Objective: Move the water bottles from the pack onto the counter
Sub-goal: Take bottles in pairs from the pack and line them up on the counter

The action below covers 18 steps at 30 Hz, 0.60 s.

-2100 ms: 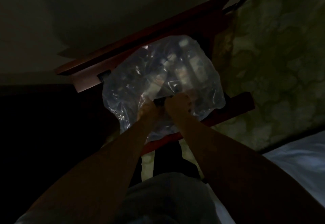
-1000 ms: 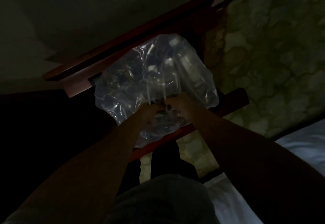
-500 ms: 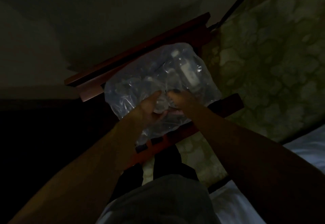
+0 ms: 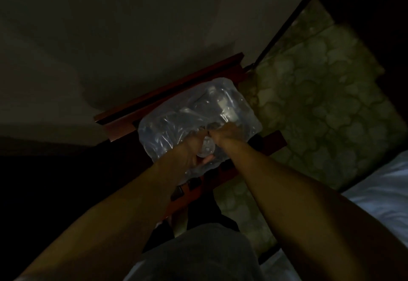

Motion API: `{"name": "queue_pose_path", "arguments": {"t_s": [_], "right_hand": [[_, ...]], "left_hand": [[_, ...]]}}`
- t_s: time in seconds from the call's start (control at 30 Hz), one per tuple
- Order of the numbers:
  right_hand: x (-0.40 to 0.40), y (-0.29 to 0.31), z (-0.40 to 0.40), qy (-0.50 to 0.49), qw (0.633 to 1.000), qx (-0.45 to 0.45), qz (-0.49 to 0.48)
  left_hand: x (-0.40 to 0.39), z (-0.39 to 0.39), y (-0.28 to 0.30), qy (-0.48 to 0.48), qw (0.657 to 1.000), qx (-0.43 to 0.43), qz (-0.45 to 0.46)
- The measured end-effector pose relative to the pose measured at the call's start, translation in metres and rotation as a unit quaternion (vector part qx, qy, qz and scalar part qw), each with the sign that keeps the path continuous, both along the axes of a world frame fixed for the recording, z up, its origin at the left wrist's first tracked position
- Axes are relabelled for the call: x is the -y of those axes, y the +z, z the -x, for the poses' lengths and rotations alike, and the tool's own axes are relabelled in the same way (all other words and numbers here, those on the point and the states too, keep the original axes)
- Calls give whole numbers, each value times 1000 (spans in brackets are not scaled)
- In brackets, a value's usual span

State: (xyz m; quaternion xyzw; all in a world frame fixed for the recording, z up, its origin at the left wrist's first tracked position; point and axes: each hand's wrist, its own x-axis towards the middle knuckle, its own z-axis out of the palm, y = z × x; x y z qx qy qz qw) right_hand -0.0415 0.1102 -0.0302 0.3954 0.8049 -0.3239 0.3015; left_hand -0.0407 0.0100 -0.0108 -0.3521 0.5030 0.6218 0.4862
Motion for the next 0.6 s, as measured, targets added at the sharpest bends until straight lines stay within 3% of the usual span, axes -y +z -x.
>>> {"name": "queue_pose_path", "arguments": {"t_s": [0.2, 0.37, 0.6], "right_hand": [[-1, 35, -14, -4, 999, -25, -39], [6, 63, -25, 19, 996, -51, -74], [25, 101, -64, 12, 987, -125, -100]], "left_hand": [[2, -15, 37, -39, 999, -16, 7], [12, -23, 63, -85, 996, 21, 17], [33, -49, 87, -70, 997, 16, -15]]}}
